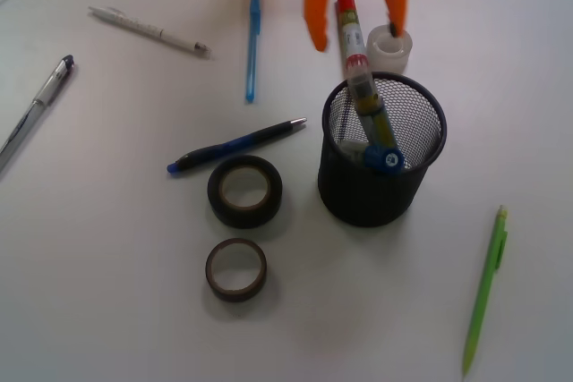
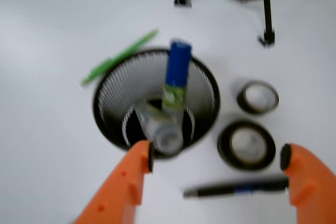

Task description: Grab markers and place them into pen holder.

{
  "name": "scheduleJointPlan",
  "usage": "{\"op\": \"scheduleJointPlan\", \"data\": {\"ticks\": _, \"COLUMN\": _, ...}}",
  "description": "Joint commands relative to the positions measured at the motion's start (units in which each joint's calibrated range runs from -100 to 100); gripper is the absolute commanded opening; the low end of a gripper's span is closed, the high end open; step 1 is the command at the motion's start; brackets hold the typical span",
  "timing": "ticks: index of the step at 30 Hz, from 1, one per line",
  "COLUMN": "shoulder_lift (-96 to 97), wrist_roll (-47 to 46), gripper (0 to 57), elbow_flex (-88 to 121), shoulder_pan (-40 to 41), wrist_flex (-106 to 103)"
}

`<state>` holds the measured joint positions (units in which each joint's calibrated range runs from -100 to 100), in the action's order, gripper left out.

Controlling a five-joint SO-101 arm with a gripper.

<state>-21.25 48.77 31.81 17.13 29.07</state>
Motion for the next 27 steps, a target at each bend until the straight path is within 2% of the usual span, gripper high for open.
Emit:
{"op": "scheduleJointPlan", "data": {"ticks": 1, "shoulder_lift": -6.9, "wrist_roll": 4.9, "gripper": 27.4, "elbow_flex": -0.4, "shoulder_pan": -0.9, "wrist_flex": 24.8}}
{"op": "scheduleJointPlan", "data": {"ticks": 5, "shoulder_lift": -12.9, "wrist_roll": 11.5, "gripper": 27.3, "elbow_flex": 7.4, "shoulder_pan": 2.3, "wrist_flex": 31.0}}
{"op": "scheduleJointPlan", "data": {"ticks": 13, "shoulder_lift": -16.7, "wrist_roll": 21.5, "gripper": 27.3, "elbow_flex": 29.1, "shoulder_pan": 10.8, "wrist_flex": 9.9}}
{"op": "scheduleJointPlan", "data": {"ticks": 20, "shoulder_lift": -14.1, "wrist_roll": 22.6, "gripper": 27.3, "elbow_flex": 30.3, "shoulder_pan": 11.8, "wrist_flex": 13.4}}
{"op": "scheduleJointPlan", "data": {"ticks": 27, "shoulder_lift": 1.8, "wrist_roll": 18.1, "gripper": 27.3, "elbow_flex": 16.8, "shoulder_pan": 13.1, "wrist_flex": 22.4}}
